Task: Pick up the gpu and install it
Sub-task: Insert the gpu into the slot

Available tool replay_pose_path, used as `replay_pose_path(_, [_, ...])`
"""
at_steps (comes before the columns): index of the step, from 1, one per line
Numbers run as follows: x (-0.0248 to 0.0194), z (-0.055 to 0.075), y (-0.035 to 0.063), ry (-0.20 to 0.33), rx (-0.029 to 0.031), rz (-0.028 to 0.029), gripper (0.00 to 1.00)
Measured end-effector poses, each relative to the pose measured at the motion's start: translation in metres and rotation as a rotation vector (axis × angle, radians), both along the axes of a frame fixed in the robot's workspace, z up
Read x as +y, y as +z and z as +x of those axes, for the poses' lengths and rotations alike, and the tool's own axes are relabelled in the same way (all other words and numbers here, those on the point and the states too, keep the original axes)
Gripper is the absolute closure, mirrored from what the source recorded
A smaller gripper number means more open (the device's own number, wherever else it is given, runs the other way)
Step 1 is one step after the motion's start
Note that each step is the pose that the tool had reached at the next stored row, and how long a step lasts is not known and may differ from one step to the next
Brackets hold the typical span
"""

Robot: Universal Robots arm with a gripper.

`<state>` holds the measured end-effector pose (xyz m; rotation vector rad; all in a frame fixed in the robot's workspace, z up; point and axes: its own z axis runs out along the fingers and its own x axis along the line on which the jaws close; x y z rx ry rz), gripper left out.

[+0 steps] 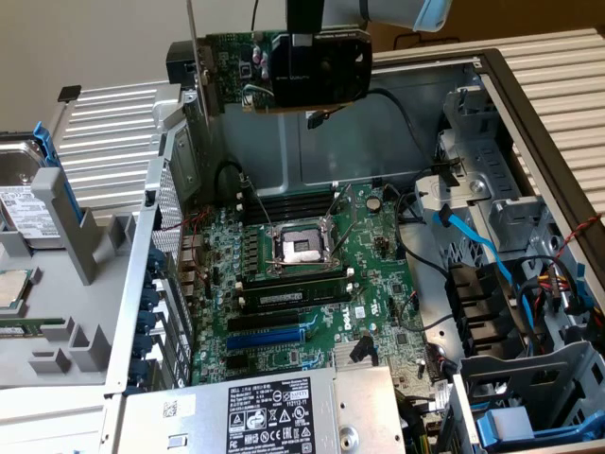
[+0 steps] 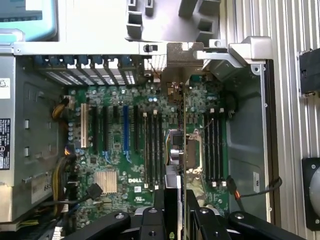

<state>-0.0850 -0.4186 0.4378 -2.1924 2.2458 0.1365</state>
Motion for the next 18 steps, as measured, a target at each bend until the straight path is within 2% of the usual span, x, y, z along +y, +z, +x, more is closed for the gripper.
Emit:
replay_pose_path(5, [0.0, 0.0004, 0.0, 0.051, -0.0001, -0.0006, 0.73])
replay_pose_path(12, [0.0, -0.0003, -0.0001, 0.051, -0.0007, -0.0011, 0.73])
replay_pose_path(13, [0.0, -0.0012, -0.0006, 0.051, -0.0029, -0.0009, 0.73])
replay_pose_path(18, [-0.0002, -0.0061, -0.005, 0.051, -0.022, -0.0015, 0.73])
